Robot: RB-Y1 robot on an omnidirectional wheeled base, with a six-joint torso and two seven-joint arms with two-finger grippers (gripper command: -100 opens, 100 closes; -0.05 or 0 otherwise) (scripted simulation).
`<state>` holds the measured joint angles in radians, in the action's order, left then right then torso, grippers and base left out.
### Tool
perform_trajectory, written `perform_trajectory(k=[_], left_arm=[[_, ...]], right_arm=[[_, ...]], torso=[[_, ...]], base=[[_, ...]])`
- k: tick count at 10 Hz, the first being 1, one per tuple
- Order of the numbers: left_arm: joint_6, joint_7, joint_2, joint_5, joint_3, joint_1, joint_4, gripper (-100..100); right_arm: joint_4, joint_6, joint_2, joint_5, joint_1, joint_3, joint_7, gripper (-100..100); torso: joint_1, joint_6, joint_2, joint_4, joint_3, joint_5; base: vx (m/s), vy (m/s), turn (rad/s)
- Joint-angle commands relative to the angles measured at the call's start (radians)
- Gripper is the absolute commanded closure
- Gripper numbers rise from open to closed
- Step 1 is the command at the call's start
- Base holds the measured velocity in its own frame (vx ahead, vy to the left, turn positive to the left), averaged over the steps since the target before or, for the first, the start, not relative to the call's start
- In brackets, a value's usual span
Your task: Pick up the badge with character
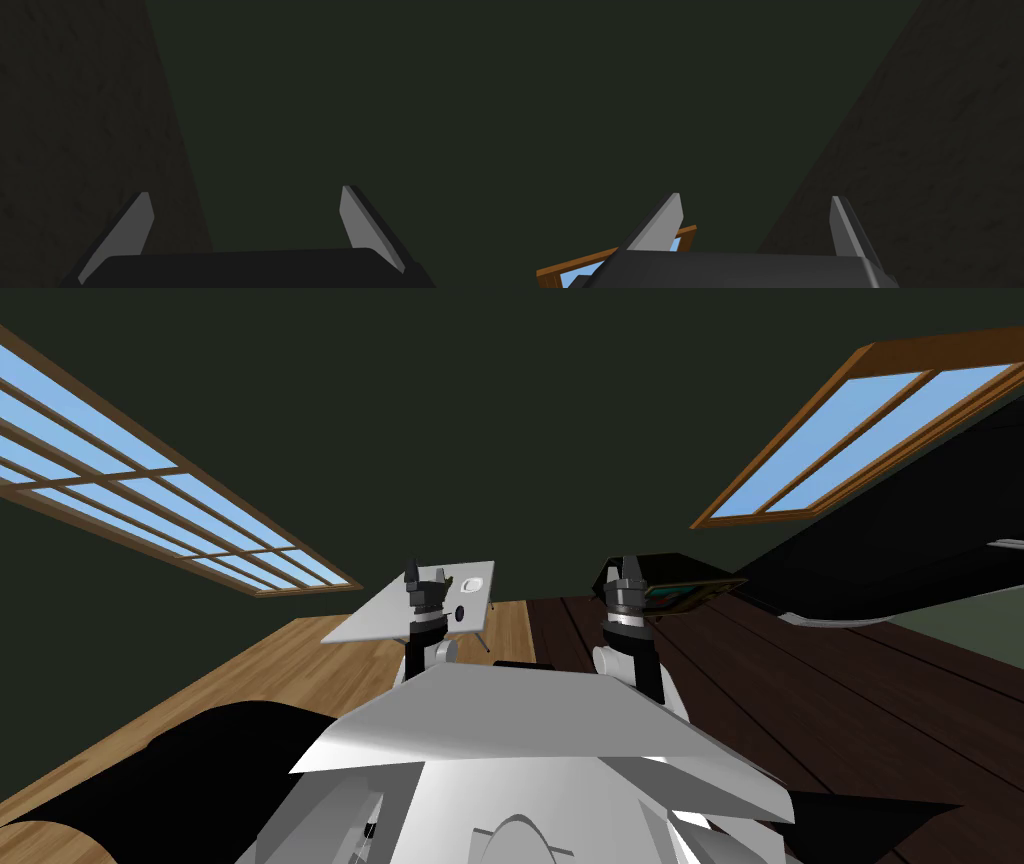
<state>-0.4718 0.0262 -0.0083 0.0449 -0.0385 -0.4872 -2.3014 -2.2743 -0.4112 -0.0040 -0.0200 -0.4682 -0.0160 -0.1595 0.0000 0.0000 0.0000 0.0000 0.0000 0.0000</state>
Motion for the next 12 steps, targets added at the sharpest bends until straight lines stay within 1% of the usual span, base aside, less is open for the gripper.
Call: perform_trajectory(k=[1,3,6,7,10,11,12], left_arm=[[0.005,0.0,0.034,0.002,0.003,-0.003,0.007,-100],[0.017,0.001,0.091,0.008,0.011,-0.01,0.023,-100],[0.044,0.002,0.185,0.024,0.032,-0.028,0.063,-100],[0.044,0.002,0.191,0.024,0.032,-0.028,0.063,-100],[0.08,0.005,0.293,0.047,0.06,-0.054,0.116,-100],[0.08,0.005,0.306,0.047,0.06,-0.054,0.116,-100],[0.093,0.006,0.341,0.057,0.071,-0.064,0.136,-100]], right_arm=[[0.0,0.0,0.0,0.0,0.0,0.0,0.0,0],[0.0,0.0,0.0,0.0,0.0,0.0,0.0,0],[0.0,0.0,0.0,0.0,0.0,0.0,0.0,0],[0.0,0.0,0.0,0.0,0.0,0.0,0.0,0],[0.0,0.0,0.0,0.0,0.0,0.0,0.0,0],[0.0,0.0,0.0,0.0,0.0,0.0,0.0,0],[0.0,0.0,0.0,0.0,0.0,0.0,0.0,0]], torso=[[0.0,0.0,0.0,0.0,0.0,0.0],[0.0,0.0,0.0,0.0,0.0,0.0],[0.0,0.0,0.001,0.0,0.0,0.0],[0.0,0.0,0.001,0.0,0.0,0.0],[0.0,0.0,0.001,0.0,0.001,0.0],[0.0,0.0,0.001,0.0,0.001,0.0],[0.0,0.0,0.001,0.0,0.001,0.0]], base=[[0.0,0.0,0.0],[-0.007,-0.003,-0.014],[-0.012,-0.002,-0.019],[-0.013,-0.001,-0.008],[-0.017,-0.001,-0.02],[-0.018,0.001,-0.009],[-0.012,0.0,-0.016]])
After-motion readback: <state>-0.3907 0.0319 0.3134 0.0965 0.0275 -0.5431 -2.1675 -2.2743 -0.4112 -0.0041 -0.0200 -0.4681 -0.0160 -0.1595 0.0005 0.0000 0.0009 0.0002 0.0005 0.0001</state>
